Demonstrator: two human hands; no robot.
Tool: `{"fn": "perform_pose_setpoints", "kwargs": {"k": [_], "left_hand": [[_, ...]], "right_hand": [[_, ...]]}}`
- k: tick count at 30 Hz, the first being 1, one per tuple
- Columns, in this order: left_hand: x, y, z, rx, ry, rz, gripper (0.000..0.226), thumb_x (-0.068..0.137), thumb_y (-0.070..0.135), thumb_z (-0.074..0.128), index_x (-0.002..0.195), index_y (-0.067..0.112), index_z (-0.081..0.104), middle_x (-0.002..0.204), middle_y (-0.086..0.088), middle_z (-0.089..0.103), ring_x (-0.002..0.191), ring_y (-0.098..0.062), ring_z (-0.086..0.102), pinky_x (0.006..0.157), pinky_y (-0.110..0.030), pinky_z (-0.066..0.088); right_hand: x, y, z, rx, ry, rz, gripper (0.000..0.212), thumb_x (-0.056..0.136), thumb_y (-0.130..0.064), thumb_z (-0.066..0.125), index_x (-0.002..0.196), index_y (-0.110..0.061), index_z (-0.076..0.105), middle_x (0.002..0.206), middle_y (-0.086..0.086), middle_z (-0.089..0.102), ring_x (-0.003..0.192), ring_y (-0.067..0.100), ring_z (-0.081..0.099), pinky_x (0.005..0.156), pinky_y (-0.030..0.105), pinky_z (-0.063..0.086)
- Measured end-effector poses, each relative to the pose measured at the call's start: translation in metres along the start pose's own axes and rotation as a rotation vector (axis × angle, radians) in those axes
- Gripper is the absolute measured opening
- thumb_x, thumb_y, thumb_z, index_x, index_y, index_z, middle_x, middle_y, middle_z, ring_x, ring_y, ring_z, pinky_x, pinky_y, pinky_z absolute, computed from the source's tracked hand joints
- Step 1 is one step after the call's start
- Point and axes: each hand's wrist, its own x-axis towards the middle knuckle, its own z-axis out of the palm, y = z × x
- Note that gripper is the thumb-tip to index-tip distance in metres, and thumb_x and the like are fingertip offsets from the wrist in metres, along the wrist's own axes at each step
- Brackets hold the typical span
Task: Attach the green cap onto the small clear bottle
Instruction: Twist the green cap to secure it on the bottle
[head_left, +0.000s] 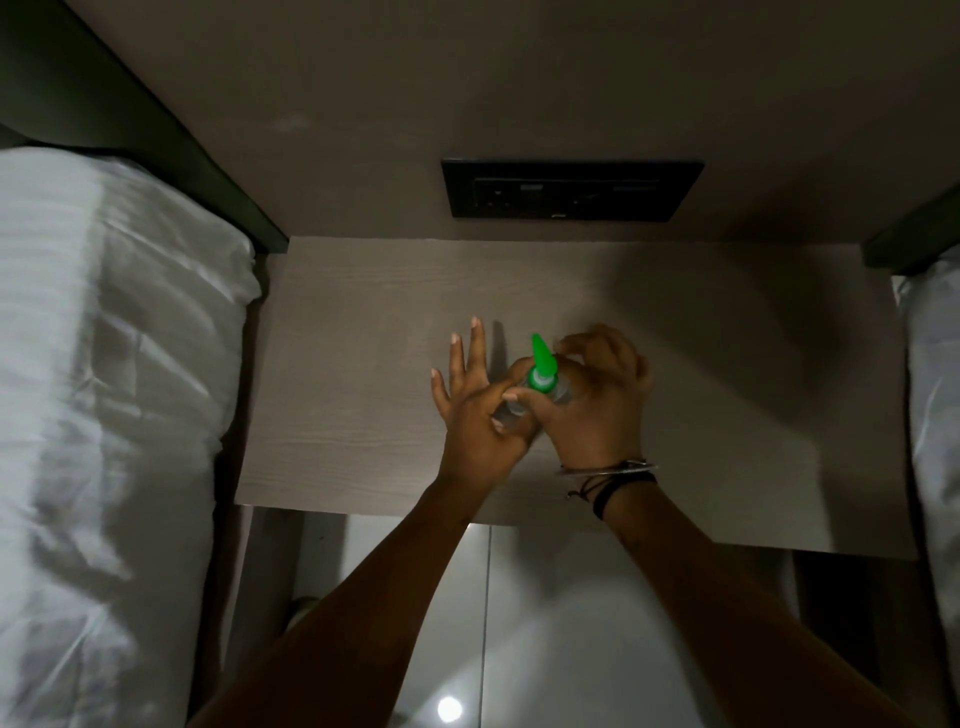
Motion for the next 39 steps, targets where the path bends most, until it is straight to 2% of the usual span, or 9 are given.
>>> {"fn": "perform_pose_setpoints", "kwargs": {"k": [4, 8, 11, 13, 18, 23, 30, 35, 39], "left_hand": [[0.002, -0.002, -0.002, -0.031, -0.055, -0.006, 0.053, 0.076, 0.059, 0.05, 0.123, 0.037, 0.058, 0.162, 0.0, 0.0, 0.149, -0.024, -0.011, 0.116, -0.055, -0.008], [0.008, -0.004, -0.007, -0.058, -0.087, 0.005, 0.054, 0.077, 0.055, 0.055, 0.129, 0.04, 0.052, 0.162, 0.0, -0.001, 0.149, -0.024, -0.013, 0.115, -0.056, -0.01], [0.009, -0.009, -0.01, -0.091, -0.102, 0.034, 0.056, 0.075, 0.059, 0.062, 0.128, 0.043, 0.051, 0.161, 0.005, -0.001, 0.148, -0.016, -0.014, 0.115, -0.052, -0.013], [0.01, -0.011, -0.011, -0.098, -0.094, 0.026, 0.054, 0.075, 0.054, 0.067, 0.125, 0.04, 0.055, 0.161, 0.003, 0.001, 0.148, -0.016, -0.013, 0.115, -0.052, -0.012], [0.011, -0.01, -0.012, -0.099, -0.12, 0.02, 0.053, 0.076, 0.049, 0.067, 0.126, 0.035, 0.056, 0.162, -0.001, 0.001, 0.149, -0.024, -0.011, 0.116, -0.055, -0.011], [0.009, 0.002, -0.01, -0.11, -0.132, 0.038, 0.055, 0.076, 0.047, 0.071, 0.127, 0.033, 0.057, 0.161, 0.004, -0.001, 0.148, -0.019, -0.012, 0.114, -0.051, -0.013], [0.014, 0.001, -0.02, -0.144, -0.169, 0.048, 0.058, 0.075, 0.06, 0.054, 0.126, 0.033, 0.058, 0.157, 0.008, 0.0, 0.148, -0.022, -0.008, 0.113, -0.048, -0.014], [0.032, -0.003, -0.031, -0.122, -0.29, 0.016, 0.046, 0.075, 0.023, 0.079, 0.118, 0.024, 0.064, 0.161, -0.003, 0.011, 0.149, -0.022, -0.002, 0.115, -0.036, -0.013], [0.043, -0.003, -0.041, -0.132, -0.38, 0.024, 0.048, 0.073, 0.019, 0.08, 0.117, 0.023, 0.063, 0.161, -0.007, 0.014, 0.149, -0.028, -0.001, 0.116, -0.047, -0.007]], "right_hand": [[-0.004, -0.005, -0.002, 0.018, 0.034, 0.154, 0.058, 0.048, -0.071, 0.073, 0.076, -0.022, 0.059, 0.109, 0.006, 0.055, 0.108, 0.026, 0.047, 0.087, 0.047, 0.038], [-0.007, 0.008, -0.006, 0.211, -0.226, 0.074, 0.069, 0.065, -0.054, 0.074, 0.123, -0.026, 0.053, 0.149, 0.011, 0.033, 0.136, 0.03, 0.026, 0.107, 0.059, 0.028], [-0.005, 0.011, -0.009, 0.27, -0.167, 0.034, 0.033, 0.068, -0.021, 0.08, 0.099, -0.016, 0.07, 0.139, 0.012, 0.048, 0.13, 0.037, 0.035, 0.1, 0.063, 0.032], [0.0, 0.006, -0.011, 0.268, -0.092, 0.084, 0.028, 0.06, -0.025, 0.085, 0.08, -0.02, 0.066, 0.131, 0.009, 0.053, 0.127, 0.033, 0.039, 0.098, 0.06, 0.035], [0.003, 0.005, -0.011, 0.261, -0.223, 0.094, 0.079, 0.058, -0.05, 0.08, 0.127, -0.025, 0.049, 0.15, 0.012, 0.027, 0.138, 0.03, 0.02, 0.108, 0.054, 0.027], [0.001, 0.007, -0.023, 0.229, -0.16, 0.016, 0.025, 0.068, -0.022, 0.079, 0.091, -0.018, 0.071, 0.138, 0.005, 0.05, 0.135, 0.033, 0.028, 0.103, 0.062, 0.027], [-0.015, -0.022, -0.002, 0.114, 0.041, 0.173, 0.028, 0.063, -0.029, 0.072, 0.09, -0.02, 0.069, 0.111, 0.002, 0.059, 0.115, 0.027, 0.047, 0.089, 0.057, 0.036], [-0.006, -0.026, -0.022, 0.006, 0.042, 0.188, 0.045, 0.061, -0.063, 0.069, 0.081, -0.023, 0.07, 0.123, 0.006, 0.055, 0.12, 0.028, 0.044, 0.096, 0.051, 0.032], [0.002, -0.039, -0.038, -0.185, 0.071, 0.047, 0.034, 0.078, -0.043, 0.067, 0.062, -0.012, 0.069, 0.114, 0.008, 0.063, 0.118, 0.034, 0.048, 0.091, 0.056, 0.034]]}}
